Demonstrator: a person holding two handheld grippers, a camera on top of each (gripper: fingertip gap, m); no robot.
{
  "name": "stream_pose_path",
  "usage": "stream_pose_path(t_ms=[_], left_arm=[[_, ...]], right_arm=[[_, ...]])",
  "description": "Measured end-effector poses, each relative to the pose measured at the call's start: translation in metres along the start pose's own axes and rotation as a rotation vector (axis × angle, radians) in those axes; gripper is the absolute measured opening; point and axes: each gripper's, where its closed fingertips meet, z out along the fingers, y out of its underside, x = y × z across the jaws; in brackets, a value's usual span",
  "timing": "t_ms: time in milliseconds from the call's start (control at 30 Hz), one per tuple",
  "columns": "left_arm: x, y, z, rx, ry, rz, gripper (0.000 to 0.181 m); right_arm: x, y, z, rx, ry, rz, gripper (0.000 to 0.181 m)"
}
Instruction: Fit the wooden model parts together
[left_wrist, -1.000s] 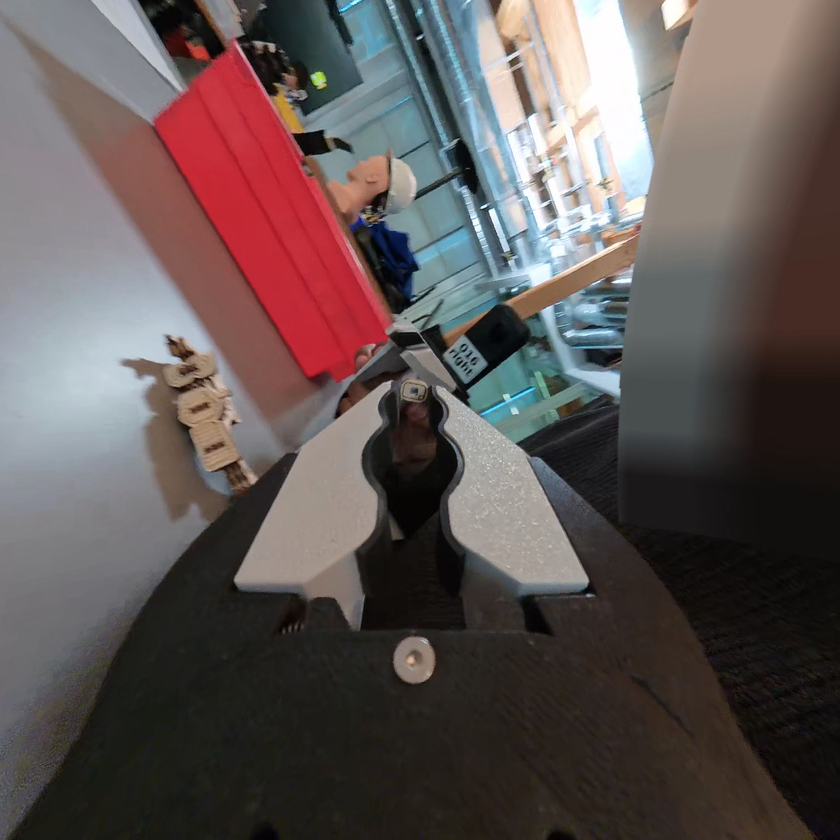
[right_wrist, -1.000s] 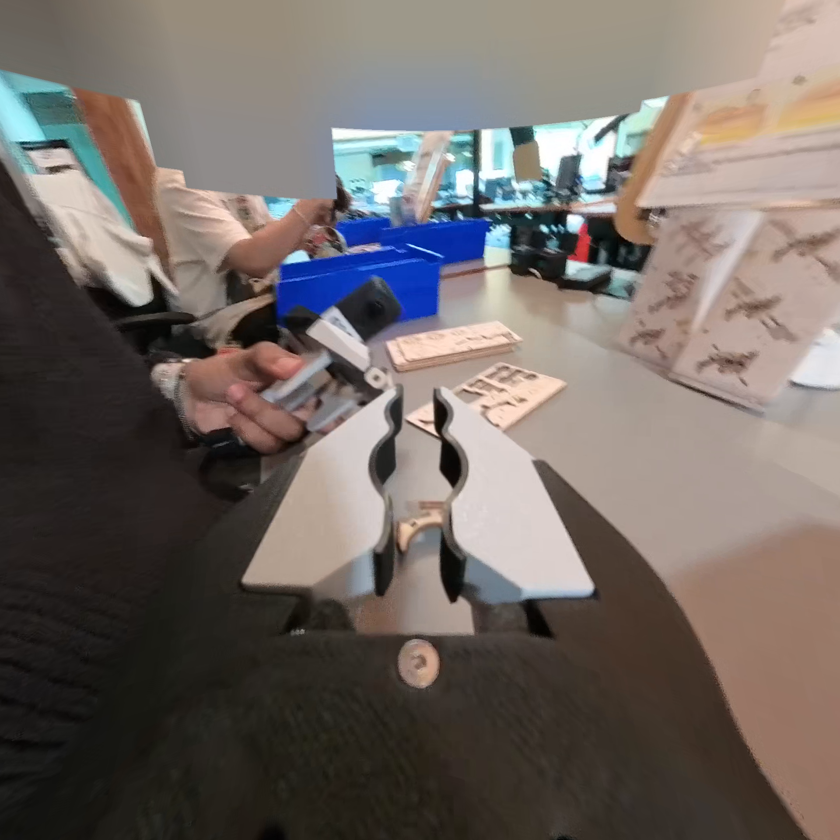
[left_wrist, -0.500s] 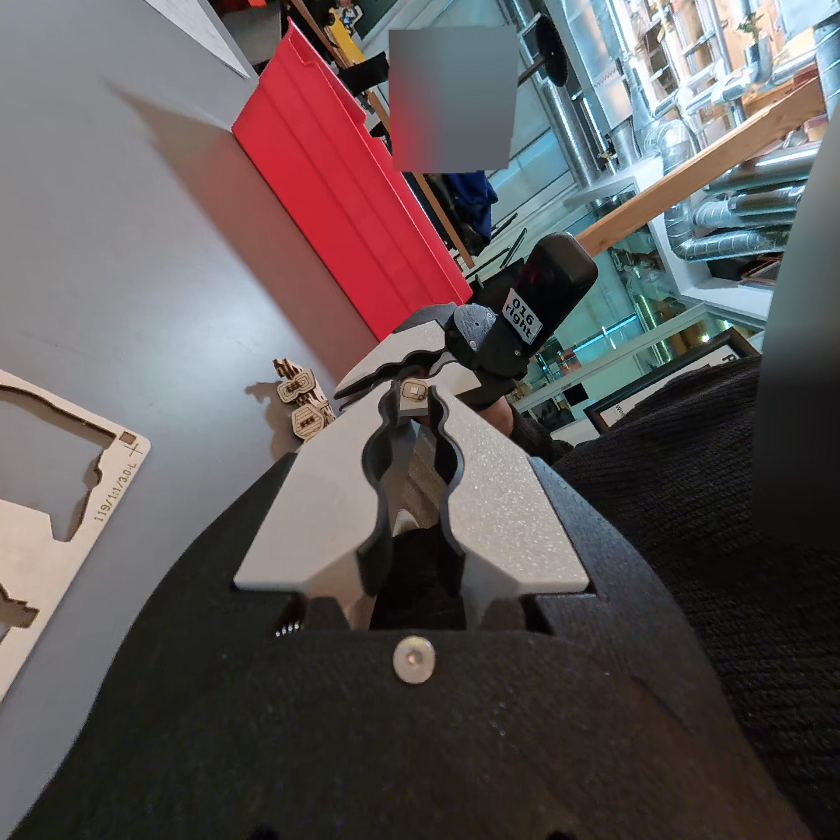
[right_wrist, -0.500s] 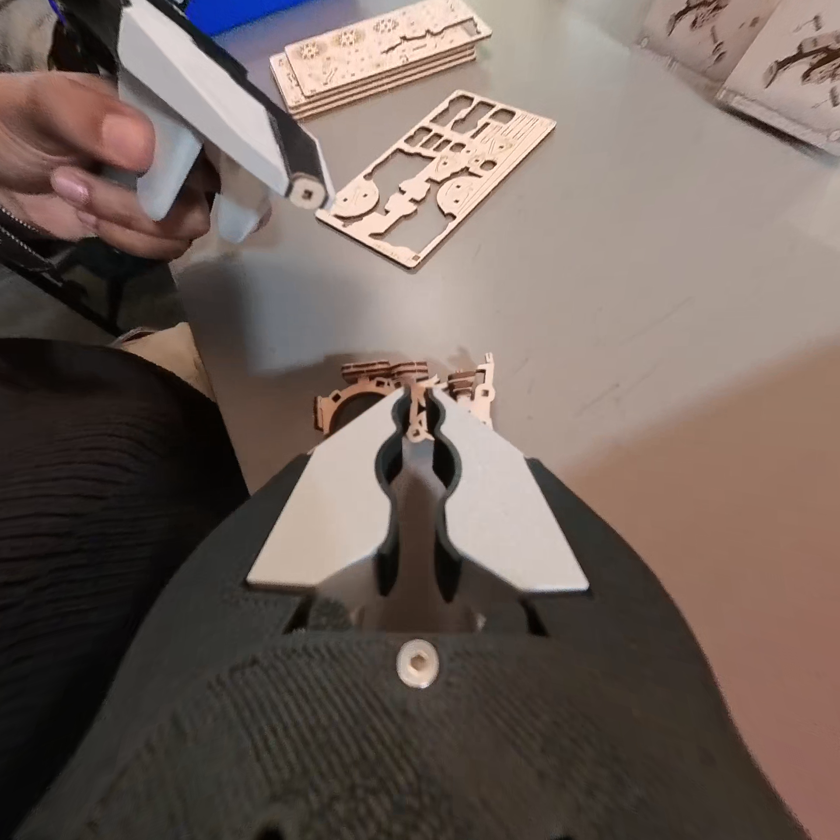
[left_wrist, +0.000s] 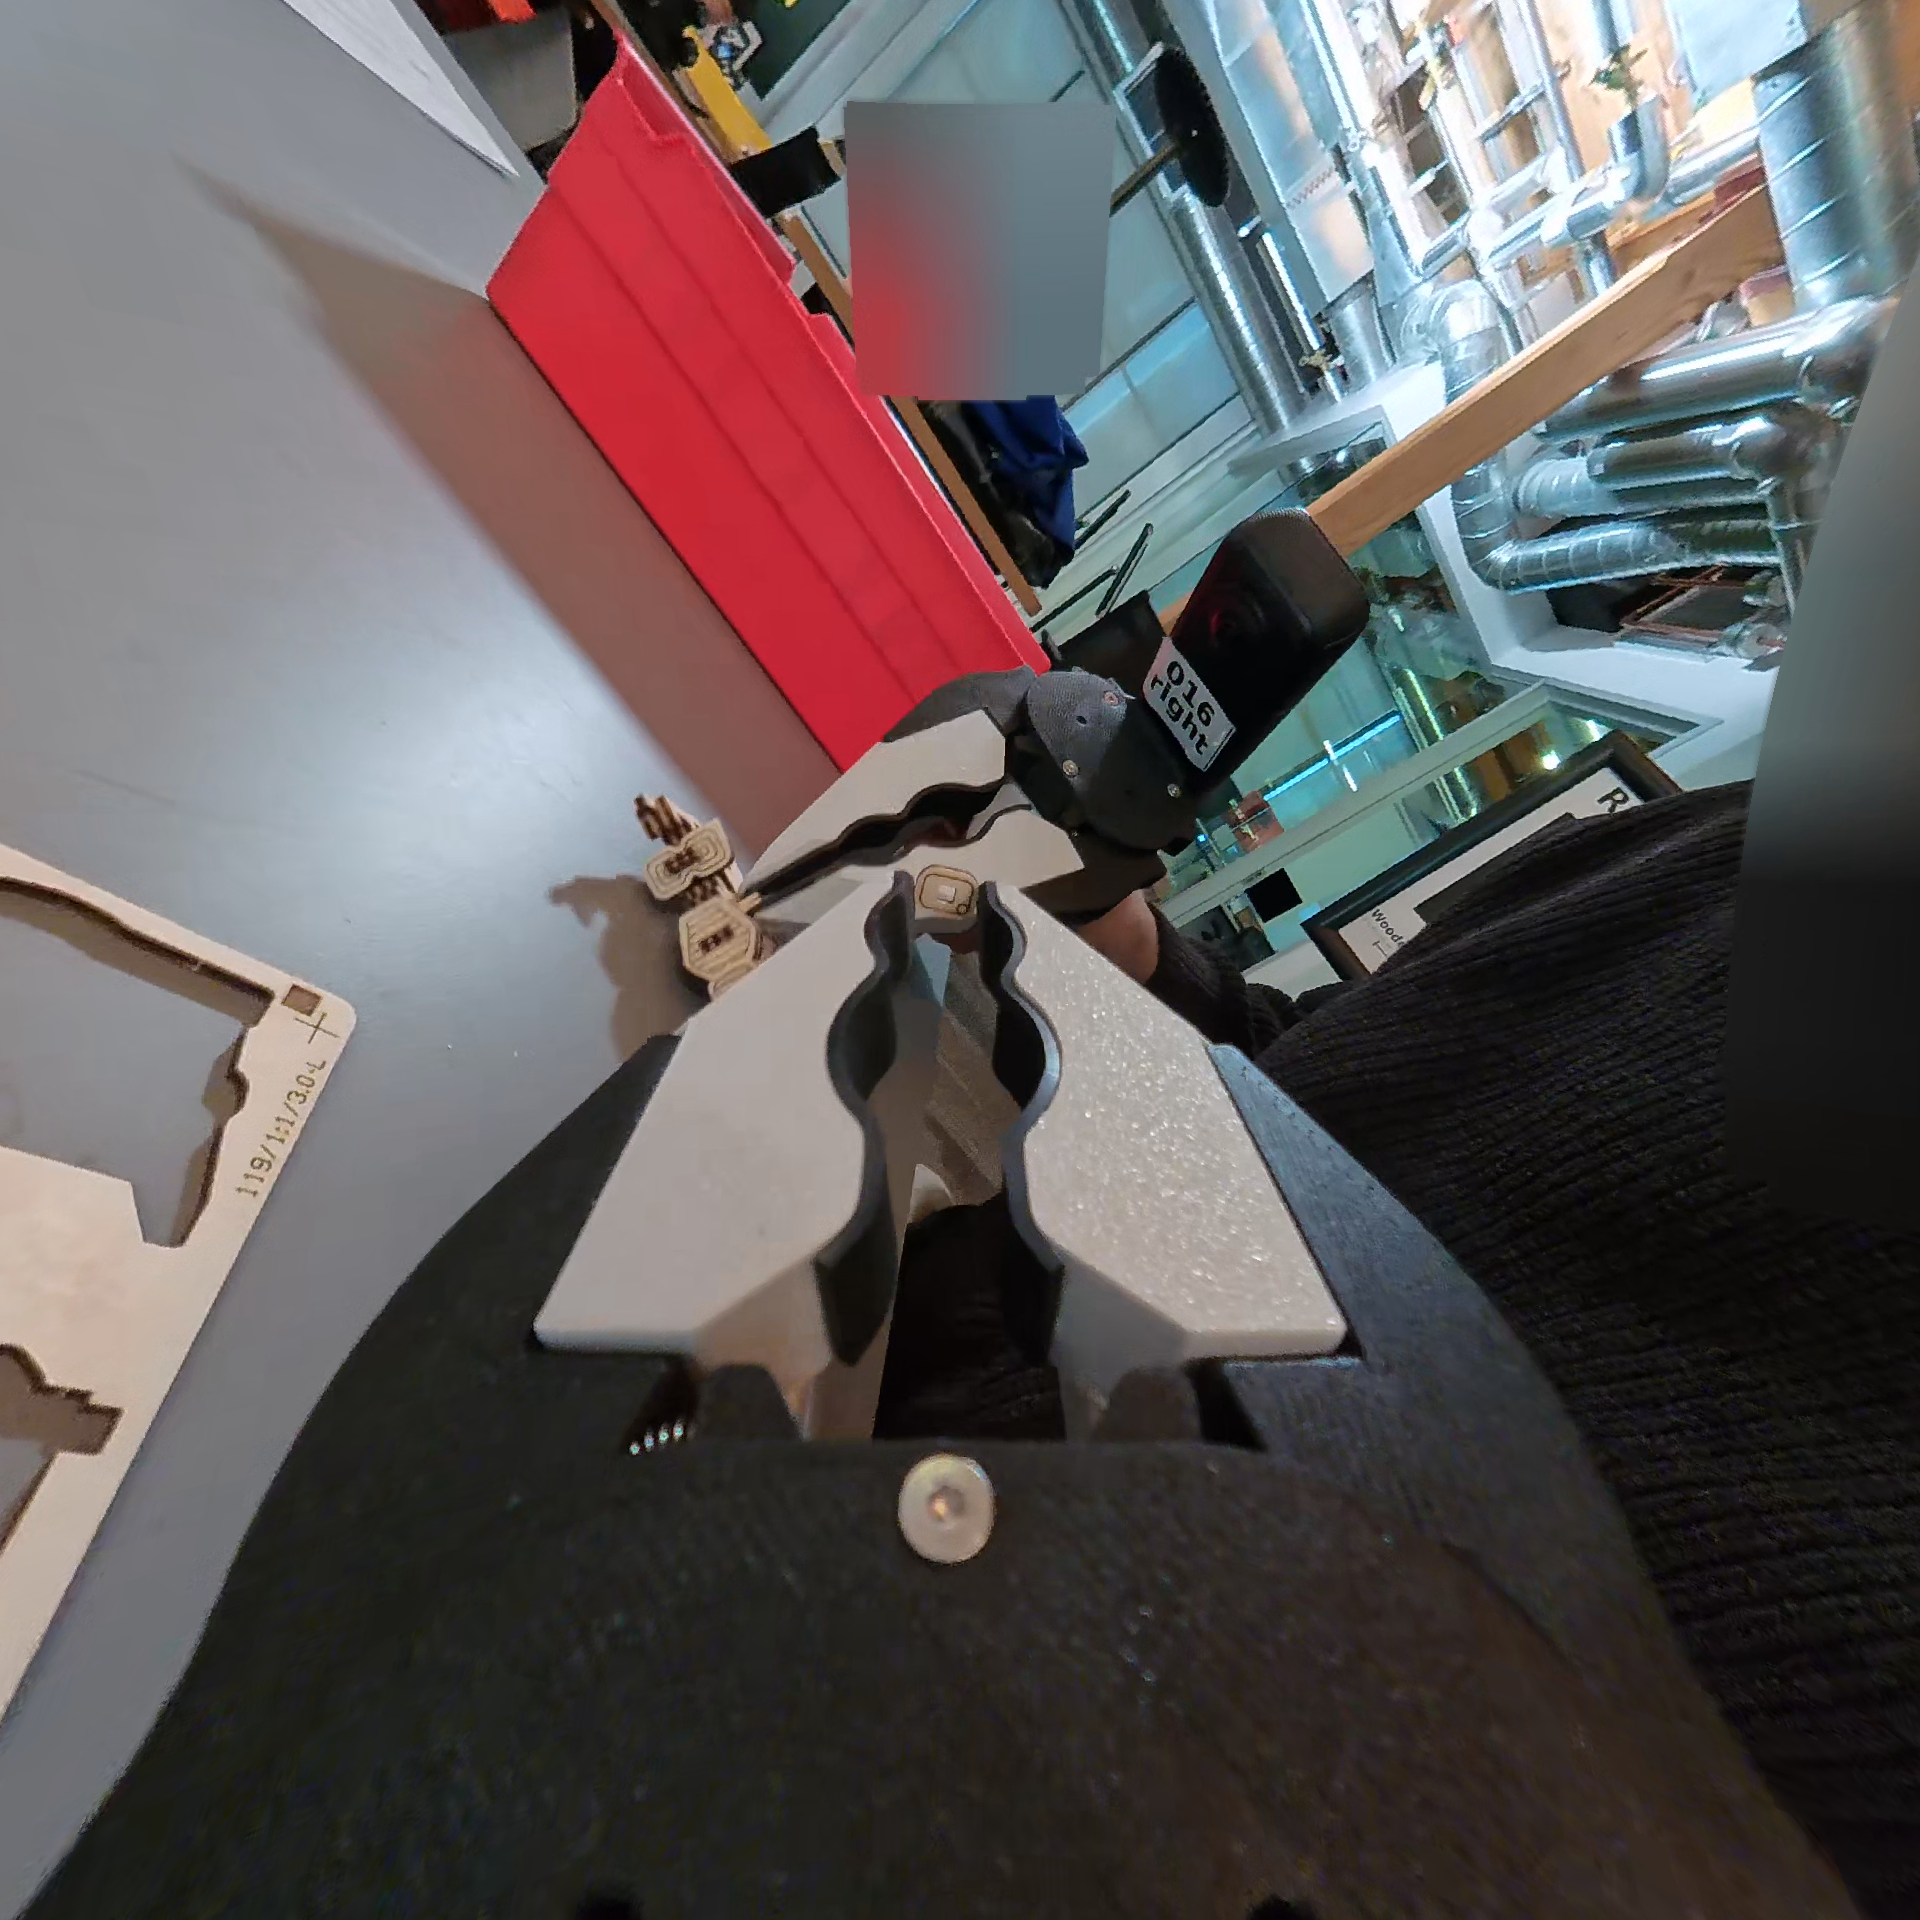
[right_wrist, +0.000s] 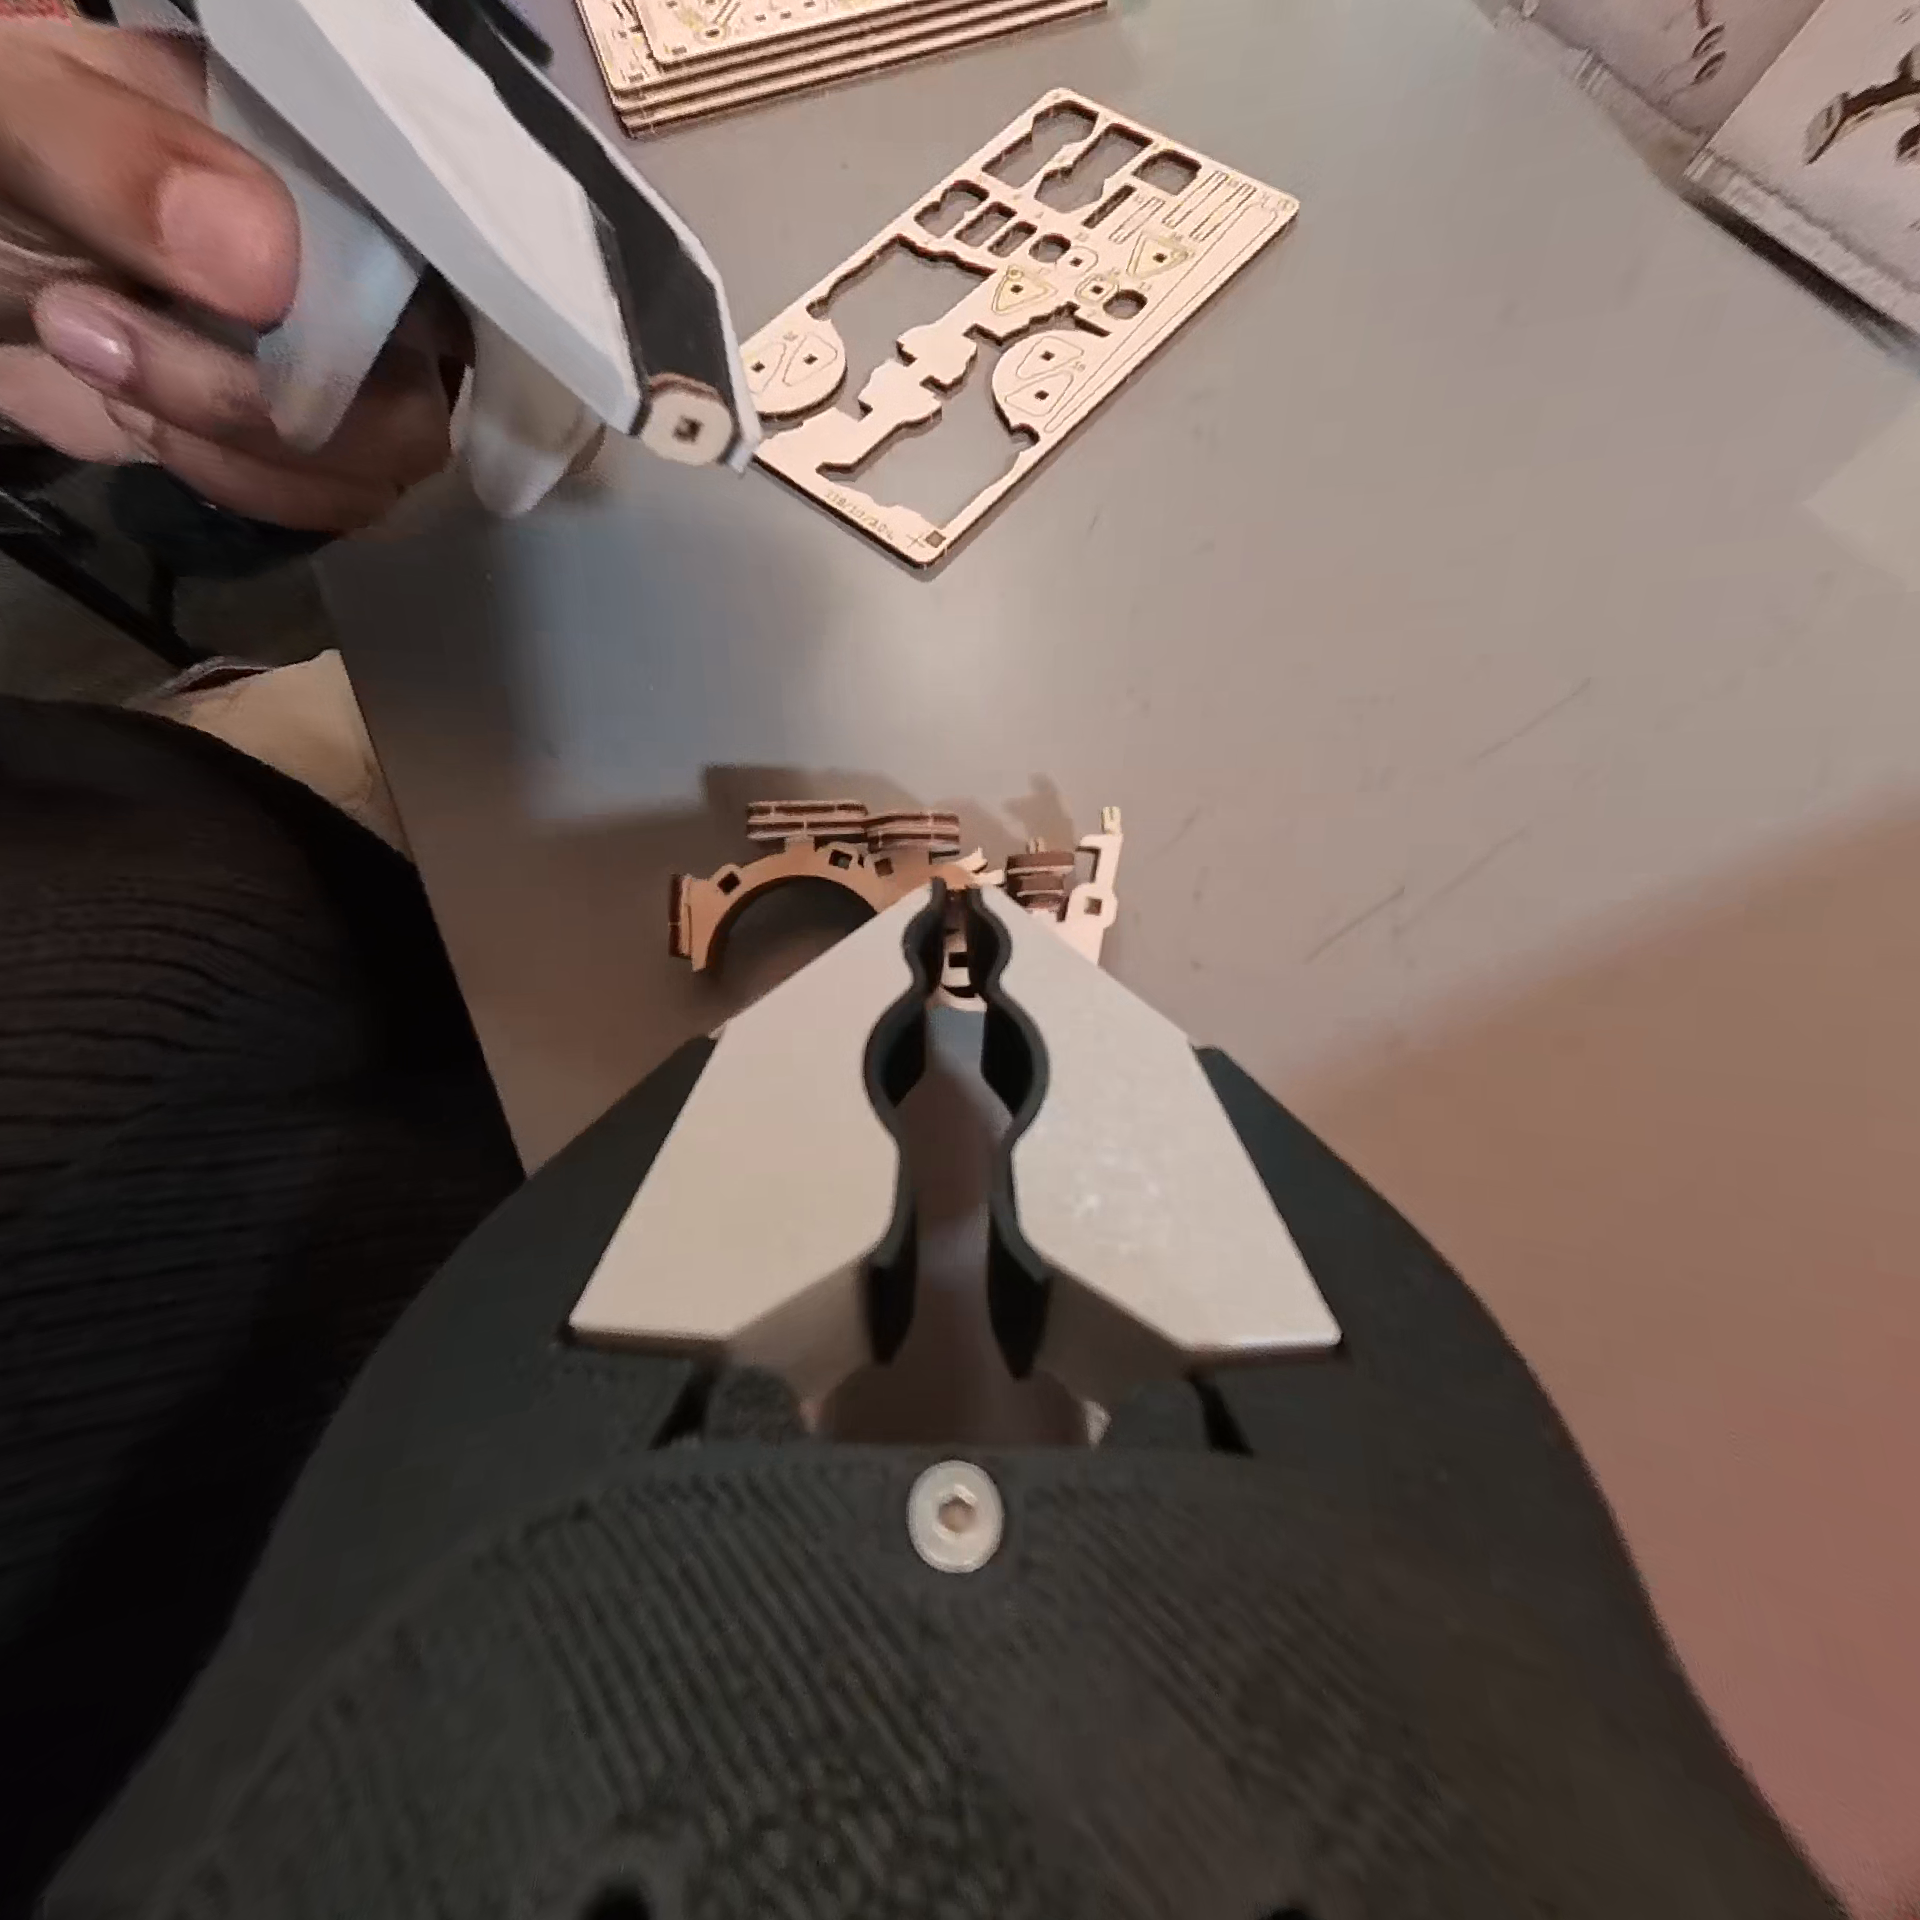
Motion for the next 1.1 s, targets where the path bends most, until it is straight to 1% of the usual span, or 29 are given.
stream_pose_path(t_ms=[33, 133, 200, 267, 333, 400, 467, 600, 767, 1100], left_arm=[[0.001, 0.000, 0.000, 0.005, 0.010, 0.003, 0.011], [0.006, -0.004, -0.003, 0.047, 0.056, 0.008, 0.010], [0.016, -0.011, -0.006, 0.099, 0.114, 0.010, 0.010], [0.030, -0.018, -0.010, 0.150, 0.203, 0.008, 0.010], [0.039, -0.020, -0.013, 0.174, 0.270, 0.002, 0.010], [0.045, -0.018, -0.012, 0.171, 0.294, 0.025, 0.010], [0.056, -0.015, -0.009, 0.163, 0.310, 0.080, 0.010], [0.080, -0.010, 0.002, 0.147, 0.320, 0.176, 0.010], [0.104, -0.011, 0.004, 0.187, 0.369, 0.195, 0.011], [0.098, -0.010, 0.005, 0.209, 0.353, 0.171, 0.011]], right_arm=[[0.001, -0.002, -0.002, 0.013, 0.006, -0.002, 0.002], [0.003, -0.018, -0.013, 0.127, 0.011, 0.026, 0.002], [-0.001, -0.036, -0.028, 0.274, -0.047, 0.070, 0.002], [-0.009, -0.058, -0.048, 0.464, -0.154, 0.127, 0.001], [-0.026, -0.082, -0.077, 0.682, -0.327, 0.164, 0.002], [-0.037, -0.099, -0.107, 0.873, -0.469, 0.204, 0.002], [-0.039, -0.107, -0.121, 0.973, -0.546, 0.255, 0.002], [-0.052, -0.112, -0.118, 0.995, -0.611, 0.276, 0.002], [-0.061, -0.115, -0.116, 1.000, -0.618, 0.270, 0.002], [-0.074, -0.119, -0.109, 0.985, -0.590, 0.216, 0.002]])
